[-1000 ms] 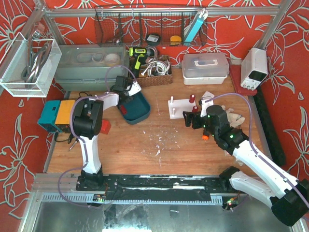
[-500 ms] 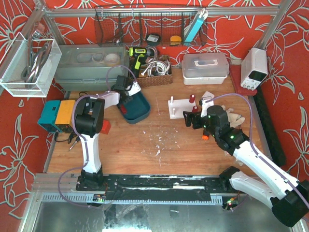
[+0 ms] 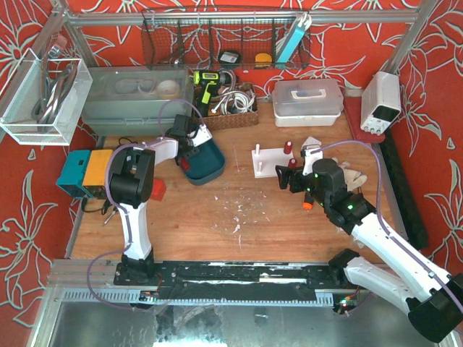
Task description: Install the large spring
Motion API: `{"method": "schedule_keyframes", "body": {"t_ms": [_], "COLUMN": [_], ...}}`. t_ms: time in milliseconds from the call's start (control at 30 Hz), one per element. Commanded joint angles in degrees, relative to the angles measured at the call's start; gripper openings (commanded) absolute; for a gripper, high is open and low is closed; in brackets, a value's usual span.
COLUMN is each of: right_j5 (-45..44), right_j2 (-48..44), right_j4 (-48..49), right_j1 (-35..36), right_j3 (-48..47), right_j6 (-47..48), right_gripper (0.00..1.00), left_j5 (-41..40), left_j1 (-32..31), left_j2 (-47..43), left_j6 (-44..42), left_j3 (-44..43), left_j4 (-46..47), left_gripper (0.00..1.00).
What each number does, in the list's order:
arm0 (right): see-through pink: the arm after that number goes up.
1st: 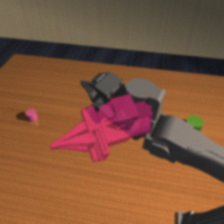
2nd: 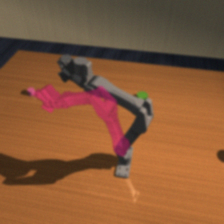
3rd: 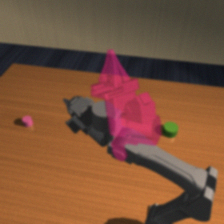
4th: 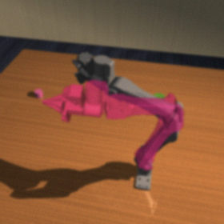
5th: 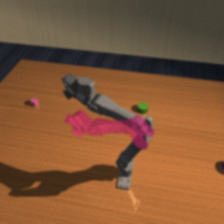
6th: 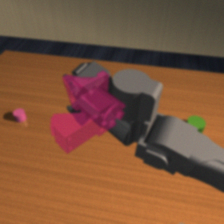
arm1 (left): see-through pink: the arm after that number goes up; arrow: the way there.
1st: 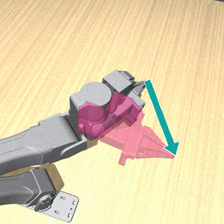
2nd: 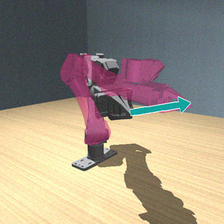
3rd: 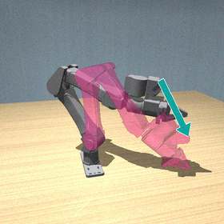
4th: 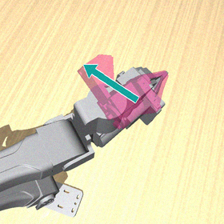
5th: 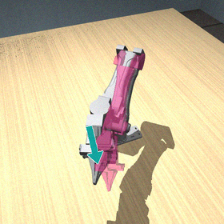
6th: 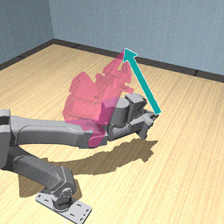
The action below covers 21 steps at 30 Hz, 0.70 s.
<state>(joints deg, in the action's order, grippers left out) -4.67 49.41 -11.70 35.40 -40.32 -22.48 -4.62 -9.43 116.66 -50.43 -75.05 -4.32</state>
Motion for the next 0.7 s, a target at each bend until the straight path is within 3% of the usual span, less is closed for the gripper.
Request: {"method": "schedule_keyframes", "body": {"t_ms": [0,267,500,667], "right_j5": [-1.4,-1.7,-1.9,-2.2], "right_j2": [-0.8,-1.1,-1.0,-1.0], "right_j4": [0.4,0.2,0.1,0.0], "right_j1": [0.3,0.3,0.4,0.3], "right_j3": [0.9,0.7,0.7,0.7], "right_j6": [0.1,0.2,0.3,0.5], "right_gripper": [0.99,0.99,0.99,0.99], "left_j5": [-0.3,-0.8,1.0,4.4], "left_j1": [0.1,0.2,0.2,0.2], "left_j2": [0.9,3.7,2.4,-2.4], "left_j6": [0.2,1.5,3.9,7.4], "left_j3": [-0.7,-2.6,-1.8,-0.1], "left_j4": [-2.0,-4.4,-5.0,-3.6], "left_gripper": [0.46,0.44,0.19,0.13]}}
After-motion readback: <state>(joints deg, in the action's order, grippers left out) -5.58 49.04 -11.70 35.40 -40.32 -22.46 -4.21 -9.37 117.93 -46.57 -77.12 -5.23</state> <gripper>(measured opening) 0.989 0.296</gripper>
